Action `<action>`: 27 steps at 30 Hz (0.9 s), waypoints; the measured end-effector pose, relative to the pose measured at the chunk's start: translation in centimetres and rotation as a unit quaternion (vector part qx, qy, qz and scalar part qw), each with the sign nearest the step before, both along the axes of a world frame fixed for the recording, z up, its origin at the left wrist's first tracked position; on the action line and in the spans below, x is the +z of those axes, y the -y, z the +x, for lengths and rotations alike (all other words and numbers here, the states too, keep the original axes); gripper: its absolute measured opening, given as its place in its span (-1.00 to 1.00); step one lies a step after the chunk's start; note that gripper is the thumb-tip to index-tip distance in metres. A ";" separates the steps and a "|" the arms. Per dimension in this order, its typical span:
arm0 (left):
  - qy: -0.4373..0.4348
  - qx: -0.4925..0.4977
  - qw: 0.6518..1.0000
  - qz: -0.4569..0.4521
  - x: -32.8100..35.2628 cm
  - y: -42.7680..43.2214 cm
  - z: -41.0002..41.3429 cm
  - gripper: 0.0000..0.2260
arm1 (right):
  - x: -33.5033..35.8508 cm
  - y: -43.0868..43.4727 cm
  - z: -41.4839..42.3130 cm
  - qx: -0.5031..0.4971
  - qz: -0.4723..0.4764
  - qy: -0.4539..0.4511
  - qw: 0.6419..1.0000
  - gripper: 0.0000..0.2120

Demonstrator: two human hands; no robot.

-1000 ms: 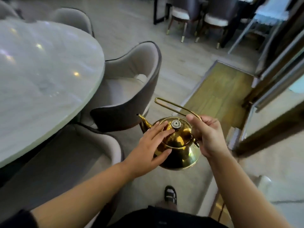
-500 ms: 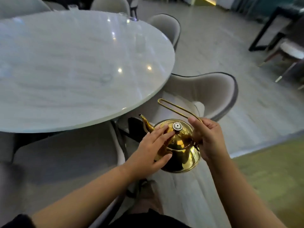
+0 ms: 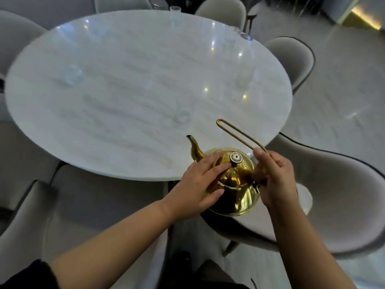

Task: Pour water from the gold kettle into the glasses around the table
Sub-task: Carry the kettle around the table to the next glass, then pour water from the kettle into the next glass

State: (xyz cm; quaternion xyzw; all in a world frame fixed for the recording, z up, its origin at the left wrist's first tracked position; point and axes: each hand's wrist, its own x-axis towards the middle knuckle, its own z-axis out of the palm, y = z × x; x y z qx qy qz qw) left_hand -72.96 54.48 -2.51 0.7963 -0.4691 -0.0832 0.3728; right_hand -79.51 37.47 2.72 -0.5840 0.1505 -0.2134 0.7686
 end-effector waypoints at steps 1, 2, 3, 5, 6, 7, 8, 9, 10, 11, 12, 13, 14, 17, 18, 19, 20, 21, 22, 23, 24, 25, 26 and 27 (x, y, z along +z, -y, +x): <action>0.002 0.010 1.000 -0.002 0.1 0.4 0.7 -0.51 | 0.1 0.4 1.0 0.006 0.008 0.002 1.000 -0.61; 0.003 0.020 1.000 -0.002 0.2 0.7 1.3 -0.51 | 0.2 0.8 1.9 0.013 0.012 0.004 1.000 -0.60; 0.002 0.029 1.000 0.000 0.3 1.1 1.9 -0.50 | 0.3 1.2 2.9 0.018 0.009 0.002 1.000 -0.60; -0.002 0.042 0.999 0.015 0.6 1.8 3.1 -0.49 | 0.6 1.8 4.7 0.027 -0.004 -0.010 1.000 -0.59; -0.002 0.047 0.999 0.027 0.8 2.2 3.7 -0.49 | 0.7 2.2 5.5 0.028 -0.007 -0.014 1.000 -0.58; -0.004 0.052 0.998 0.039 0.9 2.6 4.4 -0.48 | 0.8 2.6 6.3 0.029 -0.009 -0.018 0.999 -0.57; -0.007 0.056 0.997 0.053 1.1 3.0 5.0 -0.47 | 0.9 3.1 7.2 0.030 -0.012 -0.024 0.999 -0.57; -0.014 0.059 0.996 0.068 1.3 3.5 5.7 -0.46 | 1.2 3.6 8.0 0.031 -0.018 -0.031 0.999 -0.57; -0.021 0.060 0.994 0.084 1.5 3.9 6.3 -0.46 | 1.4 4.1 8.9 0.032 -0.026 -0.036 0.998 -0.58; -0.023 0.060 0.993 0.097 1.6 4.4 7.0 -0.45 | 1.6 4.6 9.9 0.033 -0.035 -0.041 0.998 -0.58; -0.020 0.061 0.993 0.104 1.8 4.8 7.7 -0.44 | 1.9 5.0 10.8 0.035 -0.044 -0.046 0.997 -0.56; -0.019 0.061 0.992 0.105 1.9 5.2 8.4 -0.43 | 2.2 5.3 11.7 0.037 -0.057 -0.052 0.996 -0.56; -0.022 0.061 0.993 0.103 2.0 5.6 9.1 -0.42 | 2.4 5.6 12.6 0.043 -0.071 -0.053 0.995 -0.58; -0.039 0.068 0.992 0.099 2.0 6.5 11.1 -0.42 | 2.9 6.4 15.2 0.057 -0.106 -0.060 0.991 -0.60; -0.045 0.071 0.991 0.102 2.0 6.7 11.8 -0.42 | 3.0 6.7 16.1 0.060 -0.125 -0.065 0.988 -0.58; -0.051 0.072 0.990 0.106 2.0 7.0 12.5 -0.42 | 3.1 7.0 16.9 0.063 -0.148 -0.070 0.984 -0.53; -0.057 0.071 0.990 0.110 2.0 7.2 13.2 -0.42 | 3.3 7.1 17.7 0.066 -0.169 -0.076 0.980 -0.47; -0.062 0.069 0.989 0.114 2.1 7.4 13.8 -0.42 | 3.4 7.3 18.3 0.068 -0.182 -0.082 0.978 -0.45; -0.068 0.066 0.989 0.118 2.2 7.6 14.4 -0.42 | 3.5 7.4 19.0 0.070 -0.186 -0.084 0.976 -0.46; -0.075 0.064 0.988 0.121 2.4 7.8 14.9 -0.41 | 3.5 7.6 19.6 0.073 -0.185 -0.083 0.976 -0.49; -0.085 0.063 0.987 0.124 2.5 8.0 15.3 -0.41 | 3.6 7.7 20.2 0.077 -0.181 -0.084 0.977 -0.52; -0.098 0.064 0.985 0.123 2.7 8.1 15.6 -0.41 | 3.7 7.7 20.7 0.083 -0.176 -0.087 0.977 -0.55; -0.111 0.066 0.984 0.119 2.7 8.2 15.9 -0.41 | 3.8 7.7 21.3 0.089 -0.174 -0.090 0.977 -0.56; -0.122 0.067 0.984 0.111 2.7 8.3 16.1 -0.40 | 3.9 7.8 21.8 0.095 -0.179 -0.094 0.975 -0.57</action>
